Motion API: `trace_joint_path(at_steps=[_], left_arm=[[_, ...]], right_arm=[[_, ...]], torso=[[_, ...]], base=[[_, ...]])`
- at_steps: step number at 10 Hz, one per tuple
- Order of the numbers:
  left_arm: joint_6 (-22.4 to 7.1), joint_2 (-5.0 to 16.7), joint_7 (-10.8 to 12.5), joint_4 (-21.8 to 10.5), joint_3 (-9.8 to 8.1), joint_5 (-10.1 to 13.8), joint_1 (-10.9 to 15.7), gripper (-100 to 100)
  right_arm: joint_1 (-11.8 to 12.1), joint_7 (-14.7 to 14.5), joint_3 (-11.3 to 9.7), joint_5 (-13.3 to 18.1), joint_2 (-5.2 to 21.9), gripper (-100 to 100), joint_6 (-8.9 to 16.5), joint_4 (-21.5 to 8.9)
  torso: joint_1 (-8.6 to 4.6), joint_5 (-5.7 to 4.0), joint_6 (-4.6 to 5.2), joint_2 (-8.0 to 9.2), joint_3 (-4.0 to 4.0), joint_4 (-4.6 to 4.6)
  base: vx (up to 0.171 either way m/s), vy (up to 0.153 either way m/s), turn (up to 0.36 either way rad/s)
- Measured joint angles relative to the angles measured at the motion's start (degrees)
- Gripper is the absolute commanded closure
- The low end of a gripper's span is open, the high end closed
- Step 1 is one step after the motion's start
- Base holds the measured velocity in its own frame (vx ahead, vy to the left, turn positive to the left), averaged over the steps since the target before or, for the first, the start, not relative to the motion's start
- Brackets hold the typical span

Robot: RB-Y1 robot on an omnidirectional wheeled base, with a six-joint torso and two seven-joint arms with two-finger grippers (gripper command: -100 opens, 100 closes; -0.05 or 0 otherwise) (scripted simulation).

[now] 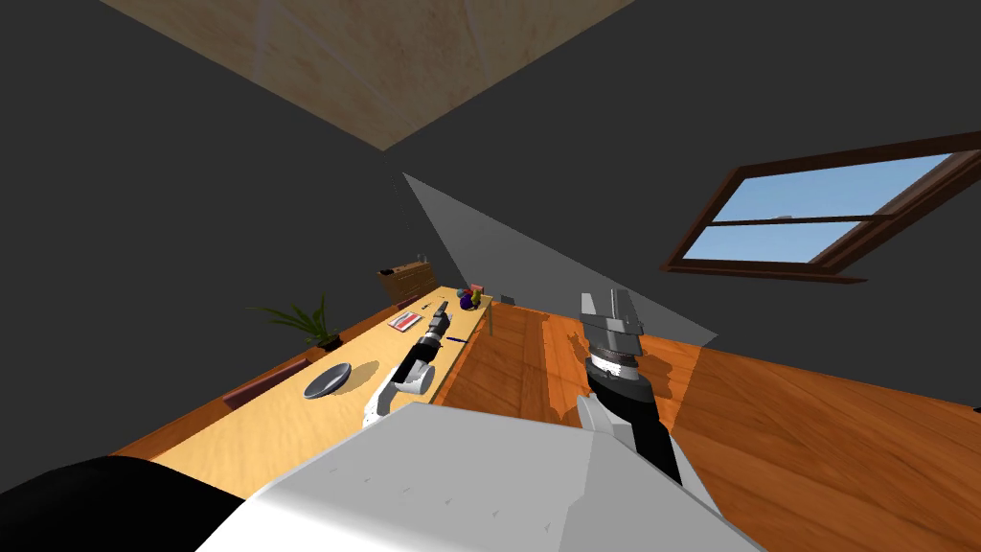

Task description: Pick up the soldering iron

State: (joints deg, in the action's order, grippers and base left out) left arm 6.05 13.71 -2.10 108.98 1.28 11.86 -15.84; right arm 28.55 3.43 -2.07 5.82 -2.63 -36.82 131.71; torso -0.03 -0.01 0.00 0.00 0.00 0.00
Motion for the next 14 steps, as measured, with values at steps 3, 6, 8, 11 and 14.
trace_joint_path(at_steps=[3,6,8,11,14], left_arm=[[-4.15,0.48,-1.20,-2.80,-0.12,1.86,2.30,-100],[-8.00,1.69,-2.41,-7.53,-0.53,4.45,5.99,-100],[-11.20,2.07,-3.36,-9.42,-0.84,5.85,7.68,-100],[-16.40,2.79,-4.58,-12.24,-1.46,7.75,10.23,-100],[-20.65,4.04,-6.03,-16.83,-1.80,10.13,13.48,-100]], right_arm=[[0.00,0.00,0.00,0.00,0.00,0,0.00,0.00],[0.00,0.00,0.00,0.00,0.00,0,0.00,0.00],[0.00,0.00,0.00,0.00,0.00,0,0.00,0.00],[0.00,0.00,0.00,0.00,0.00,0,0.00,0.00],[0.00,0.00,0.00,0.00,0.00,0,0.00,0.00]], torso=[[-0.01,0.00,-0.01,0.01,0.00,0.00],[-0.02,0.00,0.00,-0.02,-0.01,0.00],[-0.02,0.00,-0.01,-0.02,-0.01,-0.01],[-0.01,0.00,-0.02,-0.03,-0.02,-0.01],[0.00,0.00,-0.01,-0.07,-0.04,-0.02]], base=[[-0.006,-0.013,-0.030],[-0.002,-0.013,-0.026],[0.001,-0.012,-0.026],[0.007,-0.012,-0.025],[0.013,-0.009,-0.020]])
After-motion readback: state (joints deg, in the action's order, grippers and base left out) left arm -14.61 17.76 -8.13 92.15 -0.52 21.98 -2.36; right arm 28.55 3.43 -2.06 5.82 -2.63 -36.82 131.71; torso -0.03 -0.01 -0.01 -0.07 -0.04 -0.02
